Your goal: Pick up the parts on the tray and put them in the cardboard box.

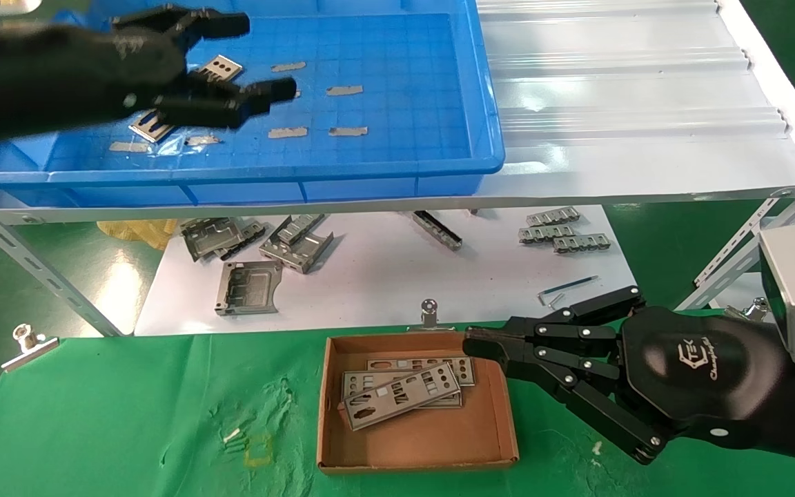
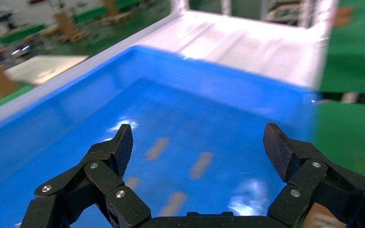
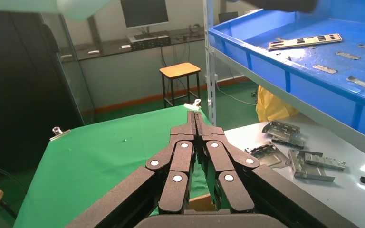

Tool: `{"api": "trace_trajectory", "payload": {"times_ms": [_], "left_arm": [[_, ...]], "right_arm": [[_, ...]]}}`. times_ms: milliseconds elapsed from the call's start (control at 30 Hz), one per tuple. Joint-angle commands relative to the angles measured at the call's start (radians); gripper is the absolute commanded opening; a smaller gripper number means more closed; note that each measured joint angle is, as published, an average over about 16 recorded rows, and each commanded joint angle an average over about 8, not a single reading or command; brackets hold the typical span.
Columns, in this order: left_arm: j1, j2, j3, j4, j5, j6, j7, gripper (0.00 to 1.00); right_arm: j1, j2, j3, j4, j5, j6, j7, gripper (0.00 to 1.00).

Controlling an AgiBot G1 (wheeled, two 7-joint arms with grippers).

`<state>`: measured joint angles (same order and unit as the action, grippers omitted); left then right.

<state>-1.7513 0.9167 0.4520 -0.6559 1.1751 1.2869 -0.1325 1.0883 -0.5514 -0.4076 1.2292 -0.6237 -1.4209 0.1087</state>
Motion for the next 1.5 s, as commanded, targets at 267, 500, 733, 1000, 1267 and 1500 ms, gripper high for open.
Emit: {"api": "trace_trajectory", "payload": {"times_ms": [267, 500, 733, 1000, 1267, 1500], "left_arm": [[-0.224, 0.139, 0.096, 0.354, 0.205, -0.162, 0.098, 1.0], [-0.265, 0.182, 0.109, 0.508, 0.24, -0.278, 0.113, 1.0], [-0.275, 0.192, 0.121, 0.586, 0.257, -0.291, 0.107, 1.0], [-0.288, 0.201, 0.13, 0.623, 0.271, -0.304, 0.105, 0.18], [-0.291, 0.207, 0.13, 0.643, 0.271, -0.318, 0.104, 0.0], [-0.291, 0.208, 0.133, 0.653, 0.275, -0.308, 0.099, 0.0]], "right_arm": [[0.0, 0.0, 0.0, 0.0, 0.0, 0.0, 0.0, 0.02], [0.0, 0.0, 0.0, 0.0, 0.0, 0.0, 0.0, 0.74], [0.0, 0.0, 0.0, 0.0, 0.0, 0.0, 0.0, 1.0], [0.0, 0.0, 0.0, 0.0, 0.0, 0.0, 0.0, 1.0], [0.0, 0.0, 0.0, 0.0, 0.0, 0.0, 0.0, 1.0], [0.0, 0.0, 0.0, 0.0, 0.0, 0.0, 0.0, 1.0]]}}
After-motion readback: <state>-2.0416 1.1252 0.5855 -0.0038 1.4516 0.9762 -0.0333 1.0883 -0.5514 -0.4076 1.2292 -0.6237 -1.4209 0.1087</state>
